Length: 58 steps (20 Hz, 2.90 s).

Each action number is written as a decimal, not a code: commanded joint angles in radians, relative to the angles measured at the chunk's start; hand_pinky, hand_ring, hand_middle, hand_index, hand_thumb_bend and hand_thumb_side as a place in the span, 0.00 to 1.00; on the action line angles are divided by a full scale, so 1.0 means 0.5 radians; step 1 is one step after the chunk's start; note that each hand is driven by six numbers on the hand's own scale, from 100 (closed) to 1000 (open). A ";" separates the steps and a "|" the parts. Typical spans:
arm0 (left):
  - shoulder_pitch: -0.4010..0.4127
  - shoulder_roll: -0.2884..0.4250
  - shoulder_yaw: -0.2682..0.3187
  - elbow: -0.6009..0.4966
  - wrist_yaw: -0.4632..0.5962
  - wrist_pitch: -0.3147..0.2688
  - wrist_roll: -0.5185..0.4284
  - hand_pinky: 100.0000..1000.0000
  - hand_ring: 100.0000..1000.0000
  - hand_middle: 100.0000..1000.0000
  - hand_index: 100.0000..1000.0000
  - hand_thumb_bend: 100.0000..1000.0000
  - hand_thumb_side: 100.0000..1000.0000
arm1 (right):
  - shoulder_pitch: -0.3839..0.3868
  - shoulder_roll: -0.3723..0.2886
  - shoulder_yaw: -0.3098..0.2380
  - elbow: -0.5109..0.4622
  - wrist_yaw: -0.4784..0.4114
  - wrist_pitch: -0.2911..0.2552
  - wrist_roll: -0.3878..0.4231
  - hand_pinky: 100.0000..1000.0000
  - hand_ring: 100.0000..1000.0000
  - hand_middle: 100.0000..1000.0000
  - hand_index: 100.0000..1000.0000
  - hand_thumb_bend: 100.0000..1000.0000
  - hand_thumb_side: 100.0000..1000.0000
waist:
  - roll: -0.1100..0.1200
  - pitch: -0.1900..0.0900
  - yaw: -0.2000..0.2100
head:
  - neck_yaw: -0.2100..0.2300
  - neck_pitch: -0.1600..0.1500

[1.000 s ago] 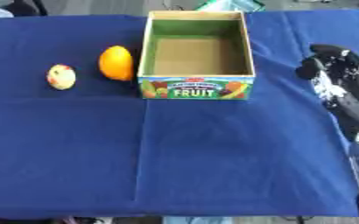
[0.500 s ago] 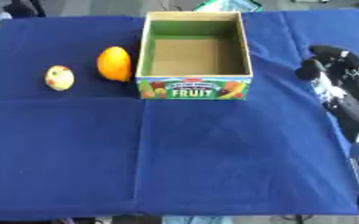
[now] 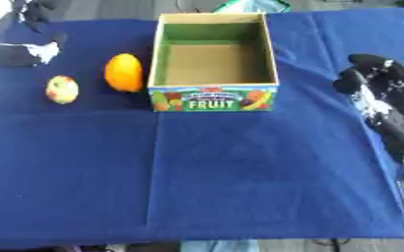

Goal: Pick up objects on the table and place them in the box.

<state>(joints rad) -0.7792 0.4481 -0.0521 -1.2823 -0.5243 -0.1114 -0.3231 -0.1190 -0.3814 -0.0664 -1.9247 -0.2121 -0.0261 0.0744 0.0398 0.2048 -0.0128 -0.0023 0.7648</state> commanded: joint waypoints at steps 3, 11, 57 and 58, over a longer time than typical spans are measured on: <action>-0.129 -0.042 0.039 0.281 -0.279 -0.004 0.002 0.62 0.69 0.73 0.82 0.20 0.07 | -0.015 -0.039 0.006 -0.023 0.006 -0.001 0.015 0.68 0.60 0.55 0.74 0.24 0.34 | -0.009 -0.038 -0.019 | 0.004 -0.001; -0.201 -0.122 0.079 0.499 -0.685 0.111 0.090 0.62 0.68 0.72 0.82 0.24 0.05 | -0.017 -0.033 0.017 -0.019 0.004 0.000 0.030 0.68 0.60 0.55 0.74 0.24 0.34 | -0.012 -0.035 -0.043 | -0.017 -0.018; -0.145 -0.051 0.258 0.504 -1.240 0.071 -0.710 0.60 0.60 0.67 0.80 0.39 0.12 | -0.019 -0.034 0.011 -0.011 0.003 0.001 0.030 0.68 0.61 0.55 0.74 0.25 0.34 | -0.002 -0.039 -0.059 | -0.059 -0.045; -0.143 -0.054 0.254 0.511 -1.255 0.072 -0.701 0.59 0.59 0.66 0.80 0.37 0.10 | -0.018 -0.034 0.011 -0.011 0.003 0.001 0.030 0.68 0.61 0.55 0.74 0.25 0.34 | -0.002 -0.039 -0.059 | -0.059 -0.045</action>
<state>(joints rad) -0.8371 0.3917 0.0705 -1.0208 -1.1369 -0.0769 -0.6775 -0.1226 -0.3813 -0.0548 -1.9237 -0.2123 -0.0237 0.0903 0.0413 0.2030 -0.0421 -0.0293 0.7543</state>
